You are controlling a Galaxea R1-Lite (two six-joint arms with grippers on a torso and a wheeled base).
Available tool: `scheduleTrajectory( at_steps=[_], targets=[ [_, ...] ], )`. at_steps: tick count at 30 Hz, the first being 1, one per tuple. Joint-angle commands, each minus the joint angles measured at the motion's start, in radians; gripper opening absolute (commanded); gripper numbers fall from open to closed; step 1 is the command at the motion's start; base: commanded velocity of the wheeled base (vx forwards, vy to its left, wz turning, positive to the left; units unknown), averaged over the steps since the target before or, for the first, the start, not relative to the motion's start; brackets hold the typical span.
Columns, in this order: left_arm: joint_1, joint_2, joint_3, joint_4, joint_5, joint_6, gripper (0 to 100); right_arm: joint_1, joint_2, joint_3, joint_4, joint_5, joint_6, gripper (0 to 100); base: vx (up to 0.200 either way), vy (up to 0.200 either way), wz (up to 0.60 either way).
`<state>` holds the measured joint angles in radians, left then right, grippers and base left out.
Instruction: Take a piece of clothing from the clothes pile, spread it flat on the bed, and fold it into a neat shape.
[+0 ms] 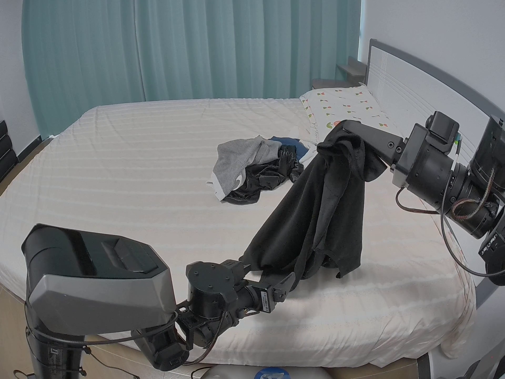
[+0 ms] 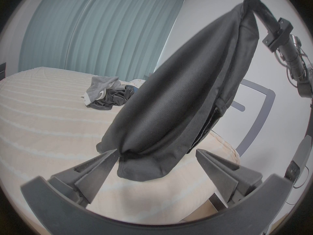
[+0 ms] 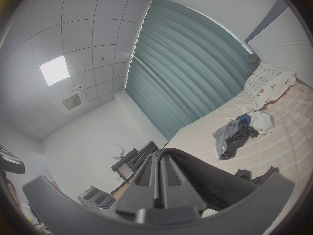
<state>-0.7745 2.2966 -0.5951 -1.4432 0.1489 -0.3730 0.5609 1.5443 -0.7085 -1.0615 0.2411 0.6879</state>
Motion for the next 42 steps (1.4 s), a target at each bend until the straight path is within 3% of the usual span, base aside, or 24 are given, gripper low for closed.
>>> scheduleTrajectory(
  at_steps=[1, 13, 16, 29, 30, 36, 42],
  targets=[
    [-0.016, 0.029, -0.028, 0.000, 0.000, -0.003, 100, 0.048, -0.032, -0.009, 0.008, -0.002, -0.004, 0, 0.000, 0.000, 0.00],
    [-0.005, 0.144, -0.127, -0.002, 0.023, 0.005, 100, 0.100, -0.053, -0.078, 0.071, -0.032, -0.033, 0, 0.000, 0.000, 0.00],
    [0.017, 0.175, -0.157, -0.005, 0.069, -0.003, 100, 0.100, -0.062, -0.094, 0.075, -0.032, -0.050, 0, 0.000, 0.000, 0.00],
    [0.060, 0.325, -0.224, -0.019, 0.067, -0.006, 100, 0.086, -0.089, -0.085, 0.090, -0.032, -0.050, 0, 0.000, 0.000, 0.00],
    [0.060, 0.331, -0.235, -0.019, 0.066, -0.011, 0, 0.083, -0.089, -0.081, 0.090, -0.032, -0.050, 0, 0.000, 0.000, 0.00],
    [0.055, 0.316, -0.226, -0.019, 0.067, -0.070, 0, 0.019, -0.070, -0.054, 0.090, -0.025, -0.039, 0, 0.000, 0.000, 0.00],
    [0.063, 0.135, -0.114, -0.014, 0.073, -0.075, 0, -0.035, -0.021, -0.005, 0.083, -0.022, -0.039, 0, 0.000, 0.000, 0.00]
  ],
)
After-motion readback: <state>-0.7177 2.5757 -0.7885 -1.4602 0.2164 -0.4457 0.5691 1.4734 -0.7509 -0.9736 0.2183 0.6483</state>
